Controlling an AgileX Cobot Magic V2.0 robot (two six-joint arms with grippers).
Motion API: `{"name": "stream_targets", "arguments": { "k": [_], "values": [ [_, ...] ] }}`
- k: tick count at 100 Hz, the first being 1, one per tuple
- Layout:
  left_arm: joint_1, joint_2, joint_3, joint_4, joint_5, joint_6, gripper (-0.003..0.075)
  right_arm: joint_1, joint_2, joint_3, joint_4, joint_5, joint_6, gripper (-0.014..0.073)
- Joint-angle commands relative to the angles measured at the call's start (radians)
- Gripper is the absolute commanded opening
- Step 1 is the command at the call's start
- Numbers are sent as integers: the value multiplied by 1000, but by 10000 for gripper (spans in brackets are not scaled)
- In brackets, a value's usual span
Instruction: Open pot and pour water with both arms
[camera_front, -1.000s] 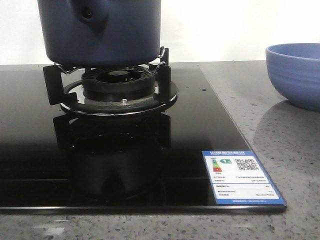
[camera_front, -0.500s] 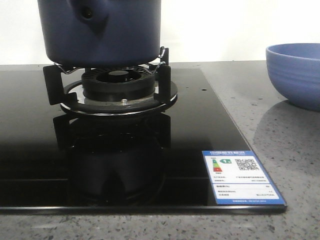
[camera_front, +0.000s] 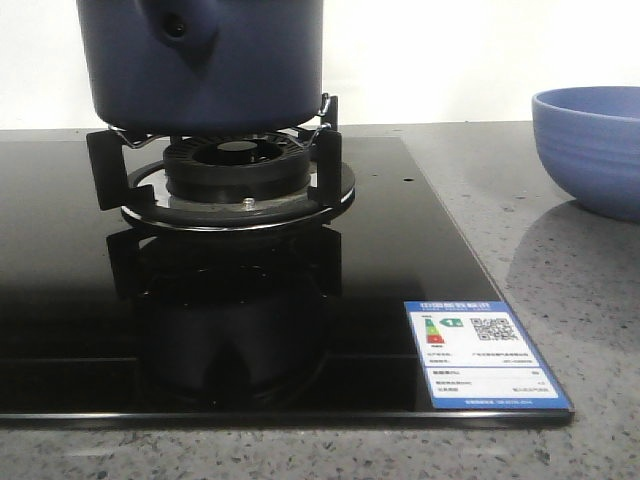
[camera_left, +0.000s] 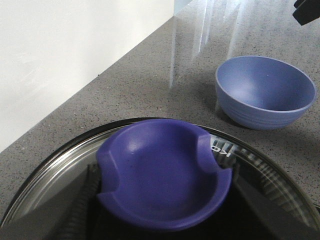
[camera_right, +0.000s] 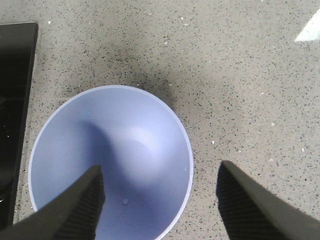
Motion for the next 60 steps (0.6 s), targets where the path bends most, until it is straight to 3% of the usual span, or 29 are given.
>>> {"name": "stream_targets", "arguments": {
  "k": [1, 26, 45, 60],
  "values": [
    [-9, -36, -37, -109, 2, 22, 389, -6, -29, -32, 16, -49, -10, 439],
    [-9, -36, -37, -128, -4, 38, 396, -6, -29, -32, 16, -49, -10, 439],
    [-9, -36, -37, -126, -4, 38, 530, -6, -29, -32, 16, -49, -10, 439],
    [-9, -36, -37, -133, -4, 38, 536, -6, -29, -32, 16, -49, -10, 439]
  ]
}}
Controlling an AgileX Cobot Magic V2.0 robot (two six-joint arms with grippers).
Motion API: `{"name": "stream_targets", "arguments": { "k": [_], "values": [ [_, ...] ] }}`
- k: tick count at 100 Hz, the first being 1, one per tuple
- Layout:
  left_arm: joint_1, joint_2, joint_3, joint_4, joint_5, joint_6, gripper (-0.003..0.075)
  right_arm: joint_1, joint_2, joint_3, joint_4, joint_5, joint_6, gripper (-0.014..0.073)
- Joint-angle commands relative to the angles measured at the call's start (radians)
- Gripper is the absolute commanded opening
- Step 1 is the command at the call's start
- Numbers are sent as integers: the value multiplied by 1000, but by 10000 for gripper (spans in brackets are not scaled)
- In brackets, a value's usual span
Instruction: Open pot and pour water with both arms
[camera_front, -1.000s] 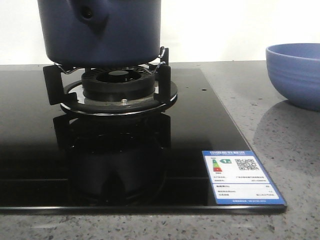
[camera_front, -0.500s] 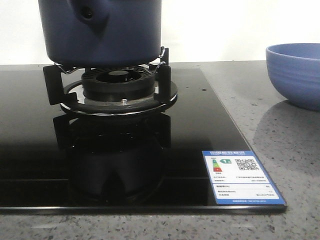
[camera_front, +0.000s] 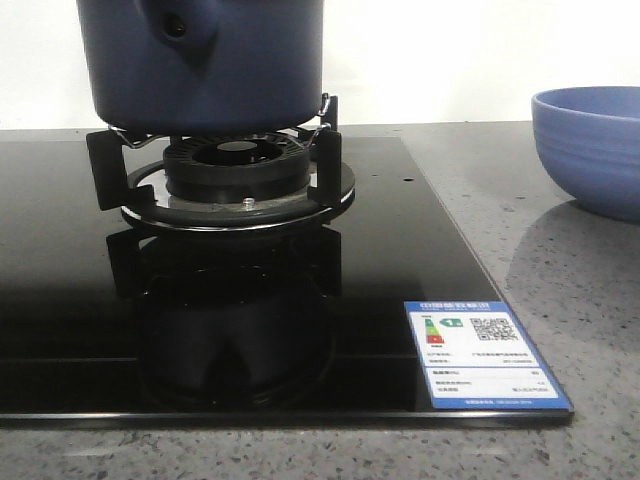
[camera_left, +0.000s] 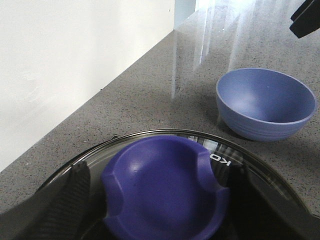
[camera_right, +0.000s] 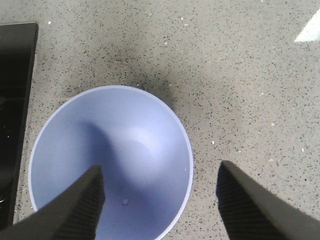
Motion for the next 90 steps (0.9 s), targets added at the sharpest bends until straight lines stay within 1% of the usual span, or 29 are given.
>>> {"name": "stream_targets", "arguments": {
  "k": [1, 21, 34, 41, 47, 52, 59, 60, 64, 68, 70, 71, 72, 74, 75, 83, 90],
  "values": [
    [-9, -36, -35, -88, 0, 0, 536, -6, -29, -32, 15, -49, -10, 439],
    [35, -87, -40, -189, 5, -3, 536, -6, -29, -32, 15, -43, -10, 439],
    [82, -142, -57, -217, 36, -12, 525, 2, -42, -32, 22, -41, -10, 439],
    [107, -180, -57, -223, 37, -19, 496, 8, -61, -32, 55, -54, -13, 438],
    [131, -213, -57, -223, 37, -65, 433, 8, -80, -32, 96, -65, -34, 423],
    [149, -236, -57, -221, 37, -100, 366, 8, -97, -32, 138, -78, -50, 374],
    [175, -264, -57, -221, 37, -149, 242, 8, -124, -24, 227, -120, -82, 261],
    [178, -266, -57, -219, 37, -153, 214, 8, -129, -22, 249, -131, -88, 234],
    [190, -281, -57, -218, 37, -174, 145, 8, -143, -13, 306, -156, -128, 145],
    [199, -296, -57, -217, 37, -191, 64, 8, -160, 1, 380, -193, -172, 68],
    [202, -302, -57, -213, 37, -198, 8, 8, -171, 13, 430, -220, -197, 6],
    [204, -305, -57, -212, 37, -198, 8, 8, -171, 13, 430, -220, -206, -8],
    [204, -310, -57, -210, 37, -201, -20, 8, -177, 20, 457, -235, -214, -22],
    [206, -315, -57, -205, 37, -203, -19, 8, -187, 33, 496, -259, -241, -64],
    [208, -320, -57, -203, 34, -203, -20, 8, -191, 37, 511, -268, -256, -71],
    [213, -351, -55, -170, 17, -222, -20, 17, -236, 98, 660, -372, -362, -60],
    [213, -389, -41, -140, -30, -229, -20, 36, -283, 155, 732, -453, -478, -60]
  ]
}}
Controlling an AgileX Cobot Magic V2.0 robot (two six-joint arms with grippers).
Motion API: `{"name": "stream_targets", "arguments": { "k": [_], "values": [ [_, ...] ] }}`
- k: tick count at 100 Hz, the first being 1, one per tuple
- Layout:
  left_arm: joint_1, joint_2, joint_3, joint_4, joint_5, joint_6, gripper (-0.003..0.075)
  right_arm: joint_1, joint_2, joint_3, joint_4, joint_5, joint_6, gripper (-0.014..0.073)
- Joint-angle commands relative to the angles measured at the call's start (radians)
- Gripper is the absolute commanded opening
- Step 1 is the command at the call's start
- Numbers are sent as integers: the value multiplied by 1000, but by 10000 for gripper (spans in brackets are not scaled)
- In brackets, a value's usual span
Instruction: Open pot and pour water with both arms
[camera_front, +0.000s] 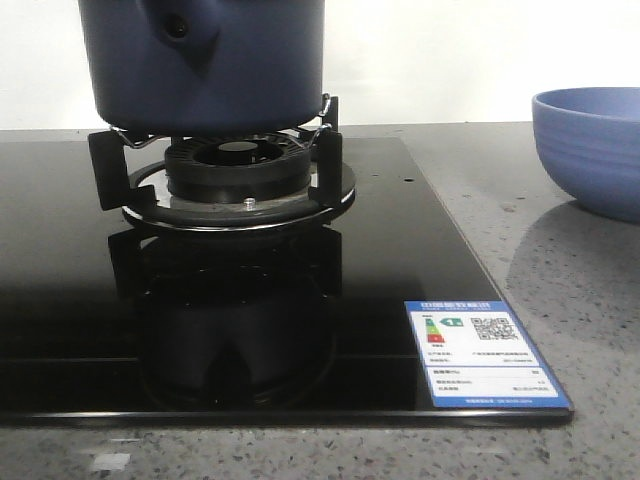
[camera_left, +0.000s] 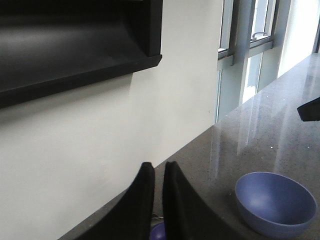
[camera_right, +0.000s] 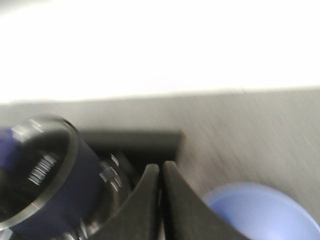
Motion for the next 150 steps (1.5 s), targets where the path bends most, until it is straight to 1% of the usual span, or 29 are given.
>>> {"name": "stream_targets", "arguments": {
  "k": [1, 6, 11, 20, 25, 32, 46, 65, 81, 98, 150],
  "values": [
    [4, -73, -14, -31, -58, -29, -20, 21, -76, 45, 165, -178, -169, -60],
    [4, -113, 14, -11, -124, -35, -20, 37, -116, 89, 191, -229, -262, -60],
    [4, -165, 66, 0, -224, -35, -20, 53, -166, 137, 210, -281, -322, -60],
    [4, -283, 184, 5, -410, -35, -20, 75, -274, 237, 230, -362, -401, -60],
    [4, -352, 279, 5, -514, -31, -20, 82, -337, 294, 233, -395, -431, -60],
    [4, -457, 407, 5, -602, 10, -20, 82, -430, 381, 233, -418, -455, -60],
    [-5, -669, 658, 5, -685, 45, -20, 82, -610, 562, 233, -429, -455, -62],
    [-32, -926, 931, 3, -738, 45, -20, 82, -831, 777, 233, -428, -455, -62],
    [-32, -1097, 1048, -24, -734, 43, -20, 82, -946, 877, 234, -426, -455, -62],
    [-32, -1183, 1090, -29, -727, 43, -20, 82, -966, 918, 234, -426, -455, -62],
    [-32, -1183, 1091, -29, -727, 43, -20, 80, -966, 923, 241, -422, -450, -62]
  ]
}}
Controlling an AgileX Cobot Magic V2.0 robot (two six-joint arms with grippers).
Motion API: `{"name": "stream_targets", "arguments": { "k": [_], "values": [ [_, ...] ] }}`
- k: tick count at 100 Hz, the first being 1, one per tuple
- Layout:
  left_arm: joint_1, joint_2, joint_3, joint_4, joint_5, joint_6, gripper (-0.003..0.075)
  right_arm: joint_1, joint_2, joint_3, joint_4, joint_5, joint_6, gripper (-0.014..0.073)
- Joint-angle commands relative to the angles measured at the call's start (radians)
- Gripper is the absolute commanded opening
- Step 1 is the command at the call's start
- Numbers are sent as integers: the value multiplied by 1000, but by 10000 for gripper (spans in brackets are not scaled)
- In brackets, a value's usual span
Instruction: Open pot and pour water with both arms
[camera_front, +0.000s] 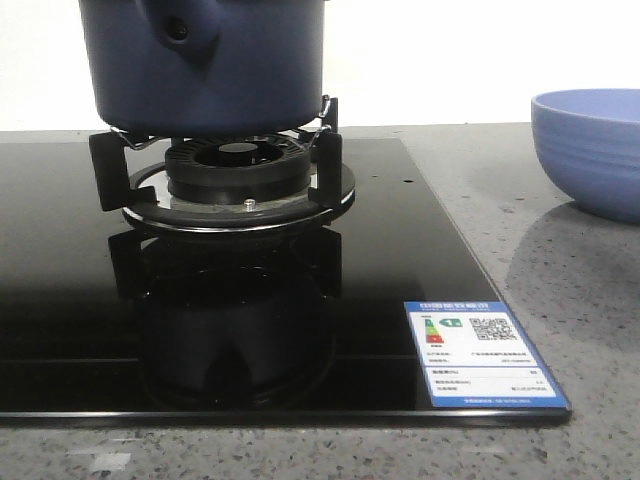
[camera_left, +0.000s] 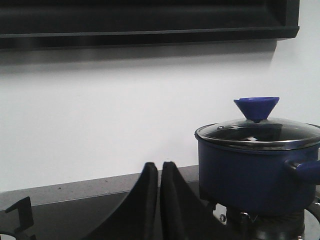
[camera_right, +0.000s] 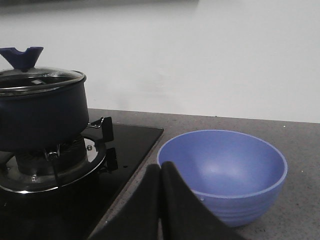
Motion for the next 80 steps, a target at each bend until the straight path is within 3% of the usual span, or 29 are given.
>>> {"name": "stream_targets", "arguments": {
  "k": [1, 56, 63, 68, 80],
  "values": [
    [-9, 12, -25, -32, -18, -3, -20, 0, 8, -26, 33, -47, -9, -62],
    [-9, 16, -25, -2, -86, -36, -20, 0, 8, -26, 33, -47, -9, -62],
    [-6, 15, -25, 156, -131, -237, -20, 0, 8, -26, 33, -47, -9, -62],
    [-6, 15, -25, 340, -166, -469, -20, 0, 8, -26, 33, -47, -9, -62],
    [-6, 15, -22, 902, -215, -987, -20, 0, 8, -26, 33, -47, -9, -62]
  ]
}}
